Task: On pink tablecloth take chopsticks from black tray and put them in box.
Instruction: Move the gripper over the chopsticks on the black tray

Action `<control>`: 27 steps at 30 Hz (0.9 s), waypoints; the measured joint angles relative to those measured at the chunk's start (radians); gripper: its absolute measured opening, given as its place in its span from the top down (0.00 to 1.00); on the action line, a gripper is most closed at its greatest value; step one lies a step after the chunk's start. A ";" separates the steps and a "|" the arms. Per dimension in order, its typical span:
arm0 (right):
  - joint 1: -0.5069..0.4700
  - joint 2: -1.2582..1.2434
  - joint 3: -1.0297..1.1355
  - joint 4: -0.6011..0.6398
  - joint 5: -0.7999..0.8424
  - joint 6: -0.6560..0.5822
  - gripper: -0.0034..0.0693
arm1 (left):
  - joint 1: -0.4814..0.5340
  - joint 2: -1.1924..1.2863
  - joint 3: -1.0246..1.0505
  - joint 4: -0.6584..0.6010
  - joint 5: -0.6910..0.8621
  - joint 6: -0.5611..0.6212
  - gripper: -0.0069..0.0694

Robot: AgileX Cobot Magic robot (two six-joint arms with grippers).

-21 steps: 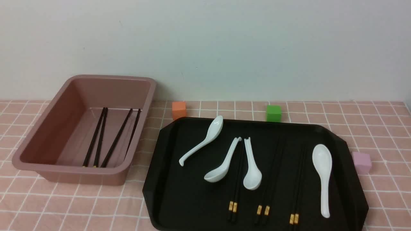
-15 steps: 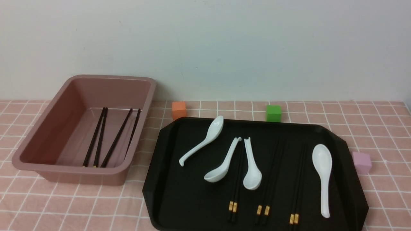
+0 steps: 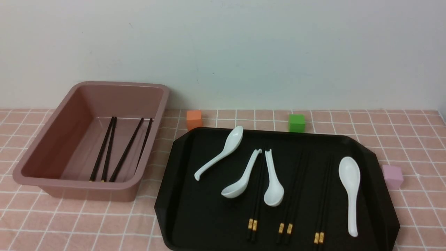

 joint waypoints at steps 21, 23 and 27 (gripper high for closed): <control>0.000 0.000 0.011 0.294 -0.184 0.181 0.62 | 0.000 0.000 0.000 0.000 0.000 0.000 0.77; 0.000 0.000 0.011 0.396 -0.249 0.233 0.62 | 0.000 0.000 0.000 0.000 0.000 0.000 0.77; 0.000 0.000 0.011 0.521 -0.337 0.266 0.62 | 0.000 0.000 0.000 0.000 0.000 0.000 0.76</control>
